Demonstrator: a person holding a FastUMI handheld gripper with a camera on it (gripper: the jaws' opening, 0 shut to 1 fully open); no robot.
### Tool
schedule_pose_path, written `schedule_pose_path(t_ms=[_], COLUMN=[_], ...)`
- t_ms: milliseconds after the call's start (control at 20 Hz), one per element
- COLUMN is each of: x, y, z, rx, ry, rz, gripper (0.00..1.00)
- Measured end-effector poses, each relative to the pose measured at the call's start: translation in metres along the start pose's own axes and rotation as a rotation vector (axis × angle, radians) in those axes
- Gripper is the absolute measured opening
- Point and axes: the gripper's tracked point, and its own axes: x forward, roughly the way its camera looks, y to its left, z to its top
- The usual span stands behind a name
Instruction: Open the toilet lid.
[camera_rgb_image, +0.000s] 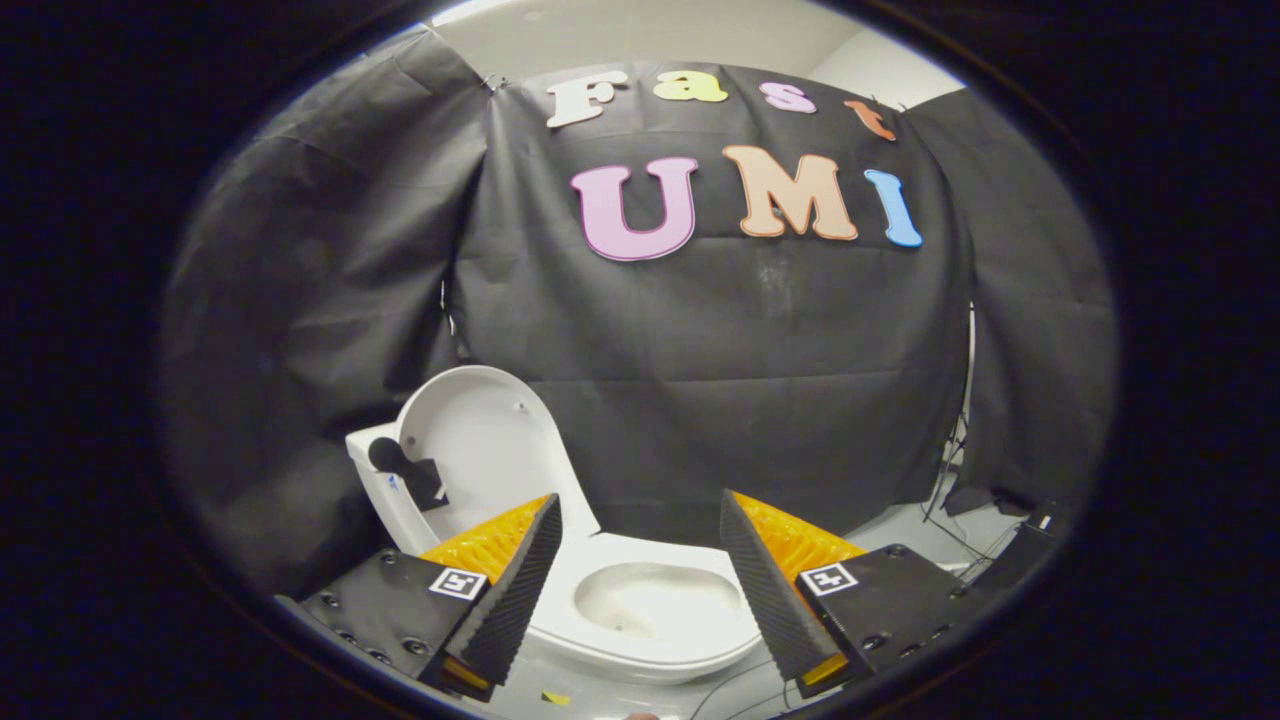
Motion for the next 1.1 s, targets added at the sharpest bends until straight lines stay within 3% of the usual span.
schedule_pose_path(t_ms=[150, 1100], x=[0.004, 0.034], y=[-0.006, 0.018], z=[-0.005, -0.03], rx=[0.039, -0.014], ry=[-0.01, 0.019], rz=[-0.032, 0.01], gripper=[0.98, 0.98])
